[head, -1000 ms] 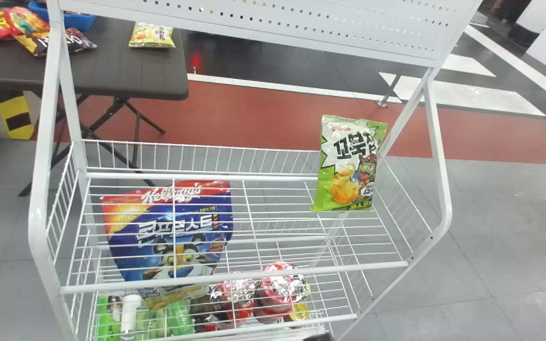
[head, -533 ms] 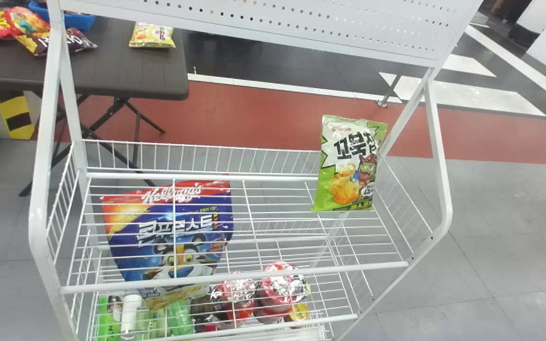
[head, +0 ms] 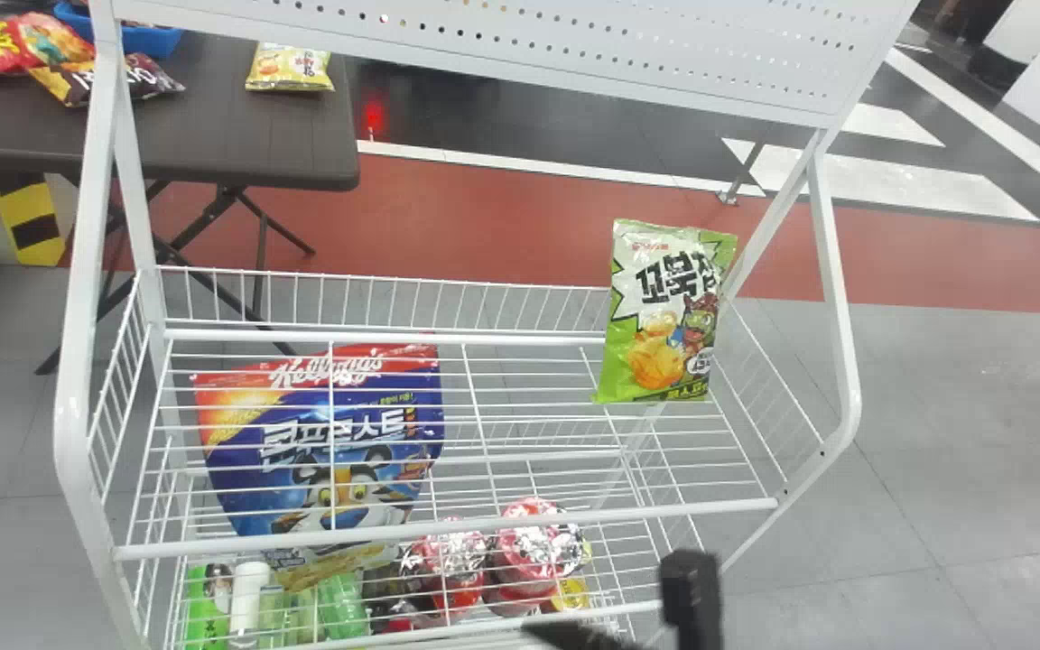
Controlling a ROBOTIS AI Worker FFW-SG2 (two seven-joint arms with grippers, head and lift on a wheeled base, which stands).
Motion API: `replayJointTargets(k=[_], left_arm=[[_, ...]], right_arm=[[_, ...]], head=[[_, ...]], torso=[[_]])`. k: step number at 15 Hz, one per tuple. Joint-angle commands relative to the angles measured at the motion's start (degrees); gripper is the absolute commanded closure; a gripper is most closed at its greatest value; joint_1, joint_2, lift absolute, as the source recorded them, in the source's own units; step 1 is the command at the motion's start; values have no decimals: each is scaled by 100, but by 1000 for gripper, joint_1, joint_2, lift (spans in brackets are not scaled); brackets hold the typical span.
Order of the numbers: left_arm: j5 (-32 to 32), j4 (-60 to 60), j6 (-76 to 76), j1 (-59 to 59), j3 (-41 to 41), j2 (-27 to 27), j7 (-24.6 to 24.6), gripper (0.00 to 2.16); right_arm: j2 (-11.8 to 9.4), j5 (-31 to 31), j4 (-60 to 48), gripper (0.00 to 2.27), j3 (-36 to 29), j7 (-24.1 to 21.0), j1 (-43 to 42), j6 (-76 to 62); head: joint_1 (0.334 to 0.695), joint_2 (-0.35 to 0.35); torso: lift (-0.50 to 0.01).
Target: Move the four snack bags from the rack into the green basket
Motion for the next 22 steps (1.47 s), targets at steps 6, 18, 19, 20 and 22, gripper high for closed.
replayJointTargets(k=[6, 18, 19, 20, 22], left_arm=[[-17, -20, 30, 26, -35, -2, 18, 1993], [-70, 7, -58, 35, -8, -2, 105, 1993], [-105, 16, -58, 26, -17, -2, 114, 1993], [-123, 16, -58, 17, -26, -11, 123, 1993], [-149, 24, -40, -9, -79, -2, 141, 1993]], right_arm=[[461, 22, 1289, 49, -943, -588, -1610, -3044], [21, 1472, 3979, 60, -1699, -1361, -4291, -2886], [-154, 1411, 4233, 66, -1708, -1247, -4379, -2693], [-277, 1296, 4383, 120, -1708, -1089, -4405, -2447], [-339, 1165, 4436, 505, -1699, -711, -4440, -2183]], head=[[695, -350], [695, -350], [695, -350], [695, -350], [695, -350]], torso=[[0], [0], [0], [0], [0]])
